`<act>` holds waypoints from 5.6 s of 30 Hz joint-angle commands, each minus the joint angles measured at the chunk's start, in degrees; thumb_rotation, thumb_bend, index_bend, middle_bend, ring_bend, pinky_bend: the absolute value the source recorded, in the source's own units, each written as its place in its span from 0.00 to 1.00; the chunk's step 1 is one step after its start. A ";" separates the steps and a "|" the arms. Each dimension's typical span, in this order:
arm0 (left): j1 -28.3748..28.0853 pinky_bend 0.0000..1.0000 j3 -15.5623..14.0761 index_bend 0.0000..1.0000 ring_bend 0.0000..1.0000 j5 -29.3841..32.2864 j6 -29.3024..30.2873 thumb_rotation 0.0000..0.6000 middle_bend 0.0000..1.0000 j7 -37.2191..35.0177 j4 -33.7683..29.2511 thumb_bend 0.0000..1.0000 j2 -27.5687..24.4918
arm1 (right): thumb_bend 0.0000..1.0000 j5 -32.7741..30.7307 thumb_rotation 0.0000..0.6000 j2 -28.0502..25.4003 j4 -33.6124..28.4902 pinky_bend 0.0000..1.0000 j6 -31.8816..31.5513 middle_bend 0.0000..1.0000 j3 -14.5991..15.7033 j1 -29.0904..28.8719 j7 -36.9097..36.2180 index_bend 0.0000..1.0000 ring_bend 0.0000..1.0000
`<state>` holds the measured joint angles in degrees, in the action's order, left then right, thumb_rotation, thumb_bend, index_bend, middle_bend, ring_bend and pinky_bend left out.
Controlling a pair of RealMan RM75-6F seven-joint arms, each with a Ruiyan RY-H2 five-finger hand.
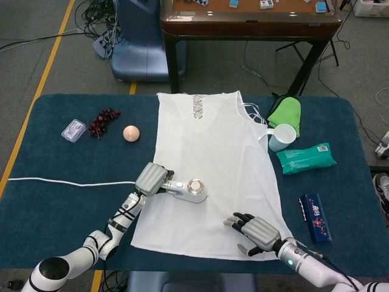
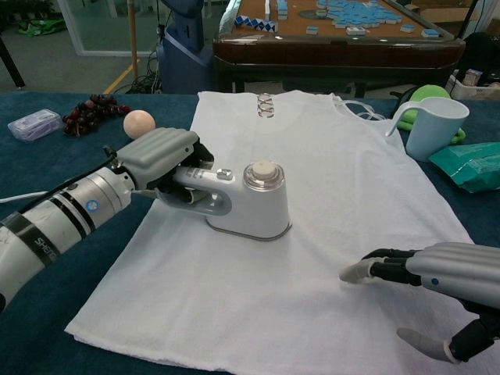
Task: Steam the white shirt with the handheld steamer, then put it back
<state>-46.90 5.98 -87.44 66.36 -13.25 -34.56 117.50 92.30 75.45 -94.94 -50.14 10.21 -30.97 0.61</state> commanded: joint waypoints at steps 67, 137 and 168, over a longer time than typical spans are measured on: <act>-6.96 0.77 3.77 0.78 0.72 3.15 -5.11 1.00 0.86 0.63 12.00 0.25 3.30 | 0.51 0.46 0.74 0.11 -0.40 0.14 0.37 0.11 0.28 -0.25 -0.49 0.00 0.03; 10.28 0.77 3.80 0.78 0.71 7.60 5.70 1.00 0.86 0.90 -10.12 0.25 -20.38 | 0.31 1.73 0.74 -1.75 -1.63 0.14 -6.62 0.11 -2.74 0.96 -2.20 0.00 0.03; 16.48 0.77 -0.84 0.66 0.66 4.79 5.34 1.00 0.81 -4.08 7.26 0.25 -12.90 | 0.16 -2.69 0.73 -8.90 -3.98 0.14 -17.57 0.11 -12.02 3.83 -3.45 0.00 0.03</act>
<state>-30.47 5.16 -82.63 71.68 -17.38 -27.34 104.54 89.59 66.57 -98.91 -67.71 -1.80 -27.16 -2.84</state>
